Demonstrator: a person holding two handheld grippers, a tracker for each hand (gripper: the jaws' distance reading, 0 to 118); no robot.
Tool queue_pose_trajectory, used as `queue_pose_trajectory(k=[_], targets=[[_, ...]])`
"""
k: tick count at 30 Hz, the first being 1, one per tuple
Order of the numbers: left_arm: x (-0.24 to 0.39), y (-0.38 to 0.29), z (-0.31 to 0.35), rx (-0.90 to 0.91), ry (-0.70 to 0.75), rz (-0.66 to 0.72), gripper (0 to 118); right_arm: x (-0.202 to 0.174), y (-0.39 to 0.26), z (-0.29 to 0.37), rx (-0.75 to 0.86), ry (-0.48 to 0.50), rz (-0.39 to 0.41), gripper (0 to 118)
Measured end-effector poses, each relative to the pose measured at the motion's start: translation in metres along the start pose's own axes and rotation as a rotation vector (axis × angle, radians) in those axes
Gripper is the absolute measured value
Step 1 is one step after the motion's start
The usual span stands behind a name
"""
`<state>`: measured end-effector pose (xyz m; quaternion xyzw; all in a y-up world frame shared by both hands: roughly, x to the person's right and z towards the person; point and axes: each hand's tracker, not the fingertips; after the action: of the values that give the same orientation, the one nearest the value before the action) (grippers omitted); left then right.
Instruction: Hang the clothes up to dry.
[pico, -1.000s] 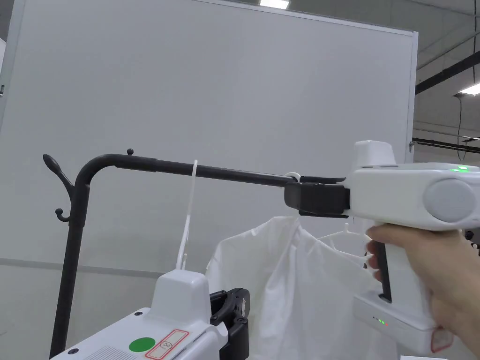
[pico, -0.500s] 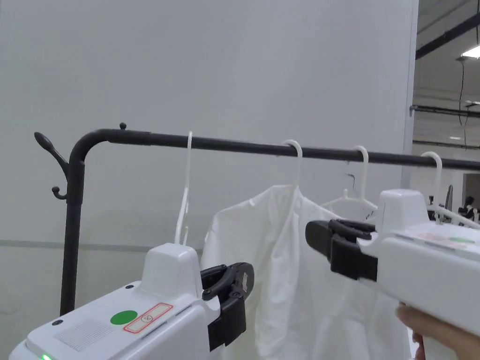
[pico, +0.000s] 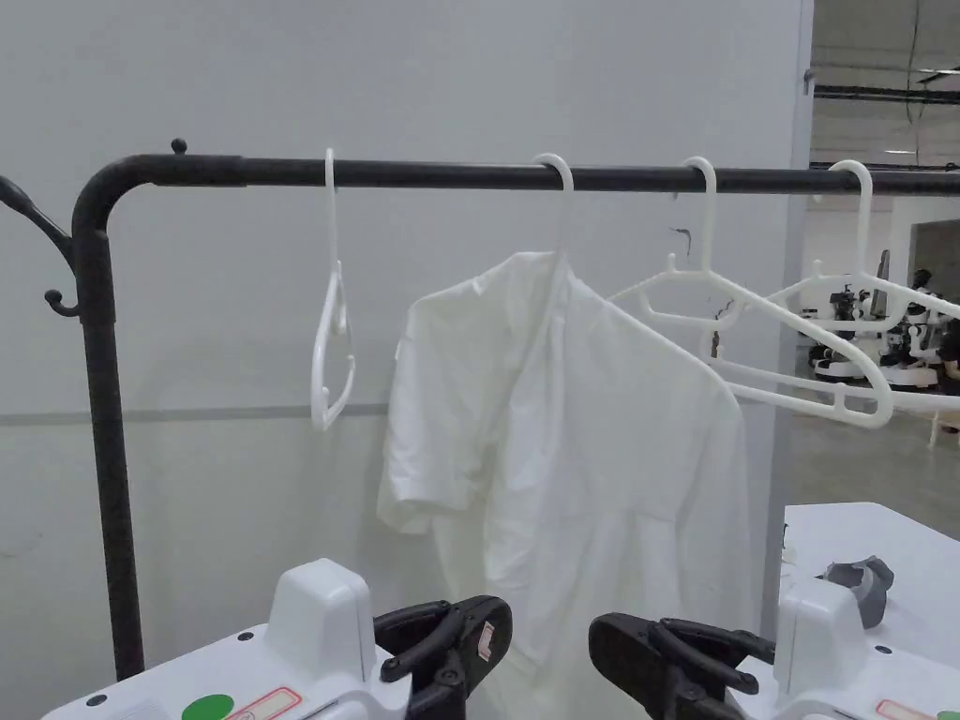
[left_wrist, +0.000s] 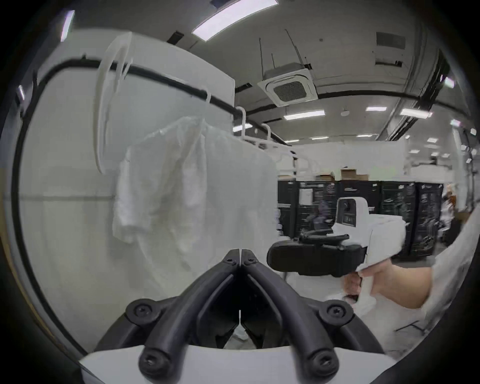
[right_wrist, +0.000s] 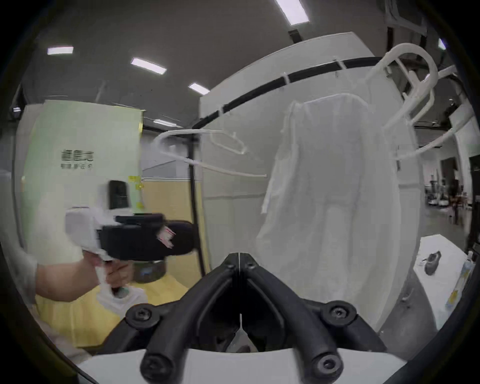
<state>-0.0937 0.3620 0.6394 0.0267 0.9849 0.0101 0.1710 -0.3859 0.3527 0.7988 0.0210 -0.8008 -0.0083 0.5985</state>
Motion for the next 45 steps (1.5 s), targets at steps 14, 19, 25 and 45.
queue_pose_trajectory(k=[14, 19, 25, 45], targets=[[-0.028, -0.04, 0.067, -0.026, -0.387, 0.113, 1, -0.002, -0.023, 0.007, -0.083, 0.508, -0.009, 0], [-0.02, -0.051, 0.105, -0.057, -0.213, 0.073, 1, -0.015, -0.028, -0.035, -0.08, 0.632, -0.001, 0], [0.003, -0.074, 0.195, -0.042, 0.027, 0.065, 1, -0.058, -0.033, -0.122, -0.104, 0.879, 0.04, 0], [0.226, -0.113, 0.447, 0.129, 1.319, 0.128, 1, -0.415, -0.107, -0.328, -0.16, 1.896, -0.019, 0]])
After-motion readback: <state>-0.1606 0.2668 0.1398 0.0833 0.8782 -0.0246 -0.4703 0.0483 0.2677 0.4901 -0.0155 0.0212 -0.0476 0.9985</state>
